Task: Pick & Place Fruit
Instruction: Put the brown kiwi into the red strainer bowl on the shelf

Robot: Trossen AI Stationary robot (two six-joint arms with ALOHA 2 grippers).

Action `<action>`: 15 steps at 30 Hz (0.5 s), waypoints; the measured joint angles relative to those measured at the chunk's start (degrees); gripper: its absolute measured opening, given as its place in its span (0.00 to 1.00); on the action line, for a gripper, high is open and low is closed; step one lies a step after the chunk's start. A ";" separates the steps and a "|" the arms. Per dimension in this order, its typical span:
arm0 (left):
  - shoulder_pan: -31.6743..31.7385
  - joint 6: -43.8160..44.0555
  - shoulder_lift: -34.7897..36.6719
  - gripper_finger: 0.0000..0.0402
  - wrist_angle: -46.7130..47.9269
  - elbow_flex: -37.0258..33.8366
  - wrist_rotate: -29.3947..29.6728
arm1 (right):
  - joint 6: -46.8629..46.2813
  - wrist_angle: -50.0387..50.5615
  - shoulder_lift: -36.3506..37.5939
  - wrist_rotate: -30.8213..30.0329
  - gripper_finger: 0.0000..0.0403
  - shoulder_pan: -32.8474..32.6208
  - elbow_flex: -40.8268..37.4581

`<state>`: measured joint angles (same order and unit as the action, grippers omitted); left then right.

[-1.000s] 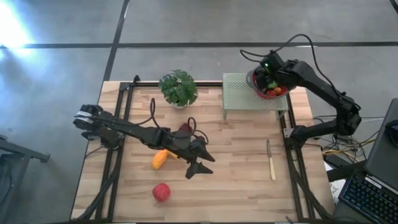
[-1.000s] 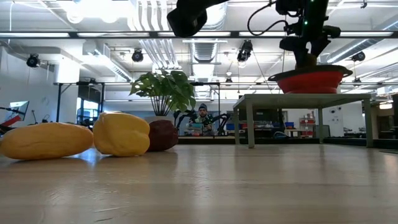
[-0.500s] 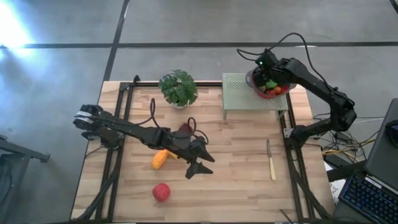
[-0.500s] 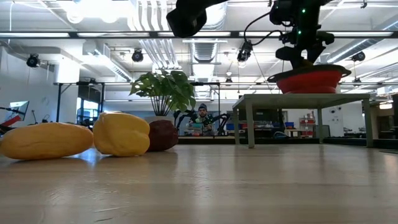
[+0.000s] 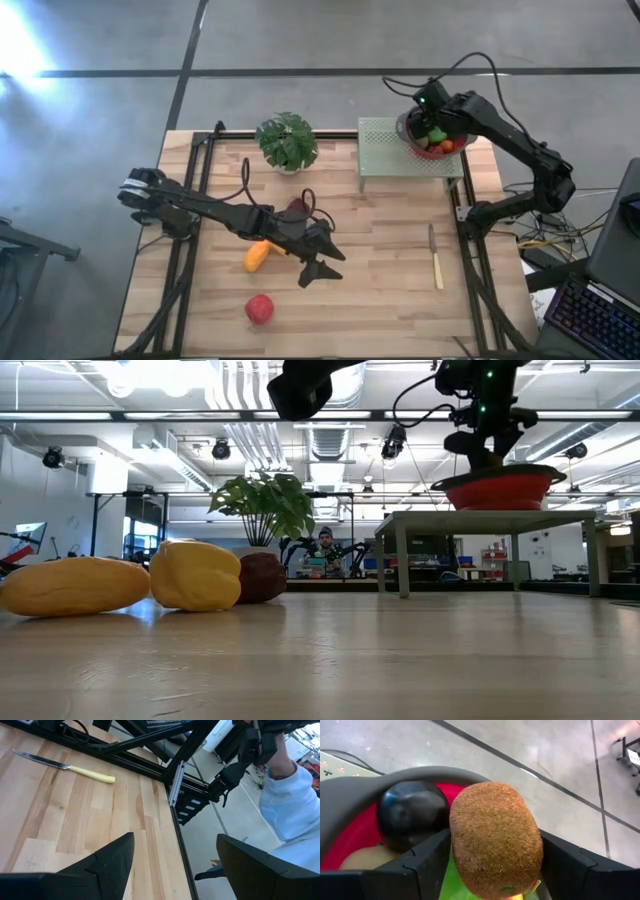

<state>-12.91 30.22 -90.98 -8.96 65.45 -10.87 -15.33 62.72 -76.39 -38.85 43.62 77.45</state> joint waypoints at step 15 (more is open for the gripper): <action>-0.01 0.00 0.00 0.71 -0.01 0.00 0.02 | 2.44 -0.16 1.07 0.11 0.86 -0.07 0.00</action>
<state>-12.92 30.22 -90.98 -8.96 65.45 -10.85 -12.89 62.56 -75.33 -38.74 43.55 77.45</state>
